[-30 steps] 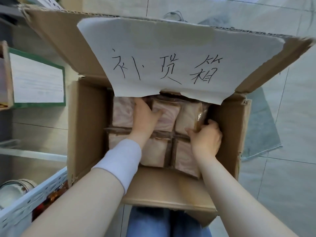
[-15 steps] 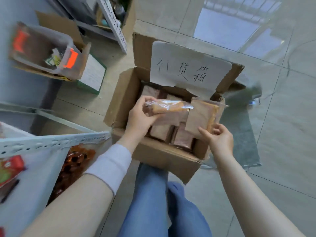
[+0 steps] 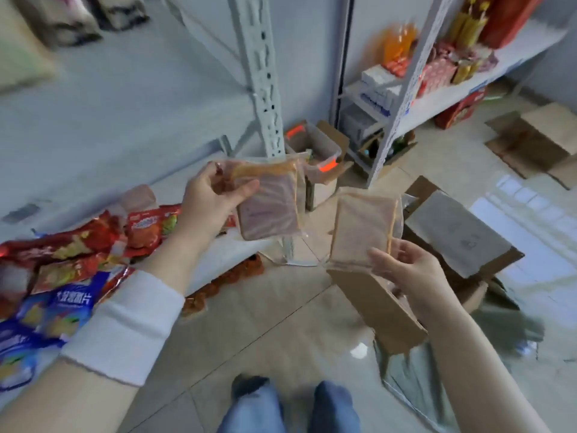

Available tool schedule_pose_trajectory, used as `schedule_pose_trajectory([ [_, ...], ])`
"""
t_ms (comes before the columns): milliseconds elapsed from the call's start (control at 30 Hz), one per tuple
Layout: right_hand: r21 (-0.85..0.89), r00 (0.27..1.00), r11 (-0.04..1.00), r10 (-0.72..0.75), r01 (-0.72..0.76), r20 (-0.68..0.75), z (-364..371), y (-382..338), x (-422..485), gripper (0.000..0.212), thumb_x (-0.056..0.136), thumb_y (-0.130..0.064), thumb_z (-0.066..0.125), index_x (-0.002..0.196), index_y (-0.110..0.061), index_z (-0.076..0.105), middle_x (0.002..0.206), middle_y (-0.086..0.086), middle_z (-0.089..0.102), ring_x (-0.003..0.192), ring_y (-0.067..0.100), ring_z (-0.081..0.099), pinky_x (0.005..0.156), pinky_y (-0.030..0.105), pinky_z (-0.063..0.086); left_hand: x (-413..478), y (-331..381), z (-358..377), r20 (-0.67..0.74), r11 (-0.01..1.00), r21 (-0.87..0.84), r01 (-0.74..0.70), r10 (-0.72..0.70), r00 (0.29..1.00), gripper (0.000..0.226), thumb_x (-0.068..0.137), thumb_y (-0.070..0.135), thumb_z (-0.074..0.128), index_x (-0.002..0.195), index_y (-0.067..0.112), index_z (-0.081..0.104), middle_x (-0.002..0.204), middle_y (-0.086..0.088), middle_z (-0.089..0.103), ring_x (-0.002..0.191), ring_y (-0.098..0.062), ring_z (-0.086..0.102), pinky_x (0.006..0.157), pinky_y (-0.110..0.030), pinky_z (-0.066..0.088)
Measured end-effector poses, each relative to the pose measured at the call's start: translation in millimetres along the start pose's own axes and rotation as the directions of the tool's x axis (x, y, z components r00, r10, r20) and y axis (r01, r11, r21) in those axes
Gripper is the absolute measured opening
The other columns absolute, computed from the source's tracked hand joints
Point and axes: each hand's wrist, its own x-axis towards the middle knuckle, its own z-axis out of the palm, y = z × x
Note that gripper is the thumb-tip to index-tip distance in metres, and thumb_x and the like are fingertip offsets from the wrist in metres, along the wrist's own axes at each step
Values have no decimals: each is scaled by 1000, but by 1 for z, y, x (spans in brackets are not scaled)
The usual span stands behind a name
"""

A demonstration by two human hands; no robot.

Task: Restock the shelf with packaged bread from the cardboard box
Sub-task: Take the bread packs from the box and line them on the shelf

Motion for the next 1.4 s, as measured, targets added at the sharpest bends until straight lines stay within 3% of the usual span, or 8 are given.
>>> schedule_pose_trajectory([
  [100,-3,982,996,-86,87,171,83,-51,-24,53,58,-38,75,106,-19,62,100,1,71,87,16,70,67,20,55,-15,20,-105,-139,999,-4,-31,31,990,22,74,14,75,84,29,62,71,26,68,70,13,61,64,-3,45],
  [267,8,905,980,-185,197,382,259,-98,-52,31,76,-17,72,105,-11,62,102,12,72,95,28,68,83,34,57,-46,13,-292,-361,999,45,-2,18,932,21,75,24,75,90,32,62,81,18,69,77,7,63,69,-12,49],
  [467,1,802,963,-226,271,553,467,-130,-69,39,69,-19,75,105,-11,62,91,8,74,79,20,72,66,24,57,-66,-29,-484,-592,994,74,80,-21,805,33,69,31,78,95,34,58,88,17,65,76,12,62,61,-3,45],
  [800,97,815,899,-428,426,391,733,-210,6,39,75,-5,73,109,-3,55,88,5,63,68,11,57,84,38,53,106,-86,-646,-759,999,12,41,-18,650,44,73,16,77,111,5,58,107,-12,65,97,-24,63,94,-47,49],
  [933,77,840,890,-450,449,302,814,-236,60,44,73,-12,76,112,-5,56,91,3,62,78,15,58,88,37,52,190,-104,-689,-778,998,49,43,12,628,45,73,15,77,113,6,58,110,-9,65,93,-17,62,89,-33,52],
  [1033,82,843,881,-469,465,263,856,-247,98,36,75,-17,76,105,-13,58,79,-12,58,73,4,56,71,15,47,241,-122,-708,-788,996,85,20,55,613,43,73,14,77,112,8,60,100,1,62,84,-3,57,73,-5,46],
  [1167,98,828,850,-527,518,191,889,-258,126,33,79,-14,71,110,-18,58,86,-14,61,76,-3,56,63,-2,41,281,-138,-720,-823,994,104,15,77,563,43,73,18,76,112,9,61,98,4,61,90,-8,57,85,-18,47],
  [1400,-261,788,753,-613,605,56,917,-255,136,44,81,-23,68,122,-11,59,119,18,50,110,32,50,104,35,36,298,-147,-720,-841,990,141,-8,124,526,43,73,19,76,111,7,59,98,2,61,86,-11,58,84,-20,47],
])
